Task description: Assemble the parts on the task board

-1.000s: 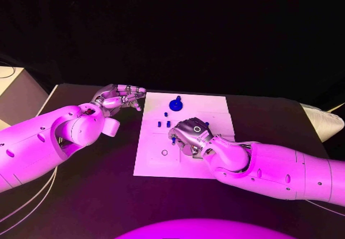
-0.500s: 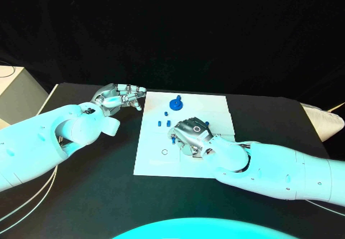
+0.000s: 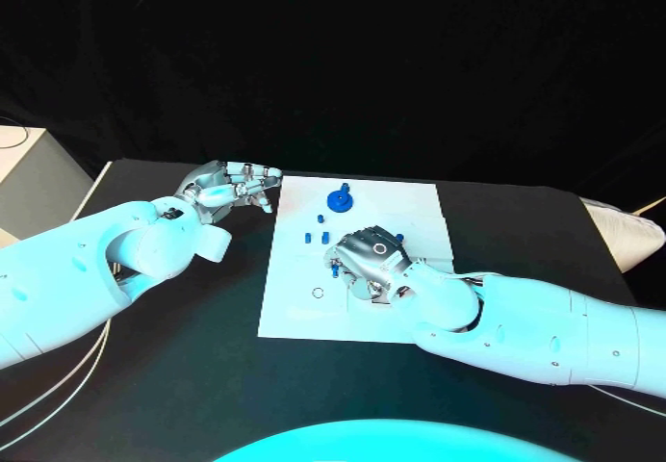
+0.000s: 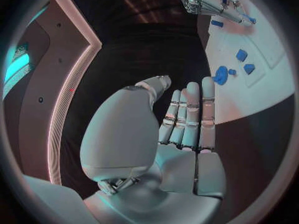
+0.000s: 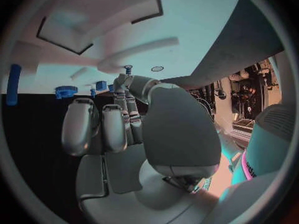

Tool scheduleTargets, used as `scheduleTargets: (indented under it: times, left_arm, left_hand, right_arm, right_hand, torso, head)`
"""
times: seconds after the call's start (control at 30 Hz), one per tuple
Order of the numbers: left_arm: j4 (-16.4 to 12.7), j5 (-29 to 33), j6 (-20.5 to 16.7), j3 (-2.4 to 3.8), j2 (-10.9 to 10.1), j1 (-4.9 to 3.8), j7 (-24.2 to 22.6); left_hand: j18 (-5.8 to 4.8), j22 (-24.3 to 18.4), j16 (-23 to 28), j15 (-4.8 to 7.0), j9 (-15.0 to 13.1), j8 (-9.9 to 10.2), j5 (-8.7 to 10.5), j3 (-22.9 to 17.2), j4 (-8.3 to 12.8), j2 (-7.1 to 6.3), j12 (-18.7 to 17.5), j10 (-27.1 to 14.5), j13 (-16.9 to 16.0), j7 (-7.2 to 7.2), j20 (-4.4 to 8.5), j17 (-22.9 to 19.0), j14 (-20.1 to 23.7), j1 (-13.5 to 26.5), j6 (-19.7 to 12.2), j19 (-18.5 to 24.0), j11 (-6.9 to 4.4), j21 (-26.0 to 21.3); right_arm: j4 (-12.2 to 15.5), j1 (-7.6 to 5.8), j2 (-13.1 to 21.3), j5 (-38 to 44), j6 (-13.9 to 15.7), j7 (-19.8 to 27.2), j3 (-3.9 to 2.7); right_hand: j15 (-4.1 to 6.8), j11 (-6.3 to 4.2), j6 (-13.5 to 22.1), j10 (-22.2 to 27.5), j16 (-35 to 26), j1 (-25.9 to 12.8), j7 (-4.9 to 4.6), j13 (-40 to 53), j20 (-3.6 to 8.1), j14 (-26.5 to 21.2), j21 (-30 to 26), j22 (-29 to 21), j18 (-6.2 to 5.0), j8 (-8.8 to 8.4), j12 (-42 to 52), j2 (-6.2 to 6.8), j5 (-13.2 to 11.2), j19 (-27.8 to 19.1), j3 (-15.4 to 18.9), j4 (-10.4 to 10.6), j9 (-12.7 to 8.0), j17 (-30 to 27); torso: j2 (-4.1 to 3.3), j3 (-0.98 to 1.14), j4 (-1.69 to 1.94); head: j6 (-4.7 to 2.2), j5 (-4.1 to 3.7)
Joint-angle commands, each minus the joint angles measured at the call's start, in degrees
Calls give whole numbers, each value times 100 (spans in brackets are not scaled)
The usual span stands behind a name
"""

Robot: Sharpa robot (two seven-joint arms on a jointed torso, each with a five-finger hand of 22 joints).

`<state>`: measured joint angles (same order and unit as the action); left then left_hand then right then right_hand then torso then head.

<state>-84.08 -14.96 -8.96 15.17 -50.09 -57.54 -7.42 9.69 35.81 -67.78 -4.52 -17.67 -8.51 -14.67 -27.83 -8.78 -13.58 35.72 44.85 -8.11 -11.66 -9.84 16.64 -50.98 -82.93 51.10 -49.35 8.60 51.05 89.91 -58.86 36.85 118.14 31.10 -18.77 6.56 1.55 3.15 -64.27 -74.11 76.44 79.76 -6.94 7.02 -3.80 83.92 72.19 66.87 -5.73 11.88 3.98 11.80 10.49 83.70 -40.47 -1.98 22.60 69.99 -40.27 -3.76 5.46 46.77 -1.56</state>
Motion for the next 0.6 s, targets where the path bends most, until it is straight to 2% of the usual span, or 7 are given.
scheduleTargets:
  times: [0.03,0.6]
  left_arm:
    - [-14,34,66,6,3,-2,-6]
    - [-13,34,73,5,-2,-2,14]
  left_hand:
    - [86,-8,24,-1,8,-30,-12,-3,-9,-5,-36,-45,9,-28,5,-7,-33,-72,2,-51,7,-35]
    - [86,-12,29,-3,9,-31,-12,0,-9,-4,-41,-62,14,-30,4,-10,-35,-75,0,-54,10,-39]
  right_arm:
    - [5,7,-8,91,-35,6,1]
    - [15,14,-4,128,-76,-15,5]
  right_hand:
    - [27,-13,-41,-34,21,-52,-7,8,11,275,29,8,109,20,12,-3,38,9,-27,13,8,-7]
    - [29,-15,-42,-40,22,-73,-4,16,12,273,26,6,107,26,8,0,36,3,-38,0,16,-18]
  torso:
    - [-1,2,0]
    - [0,-4,3]
  head:
    - [6,2]
    - [20,-1]
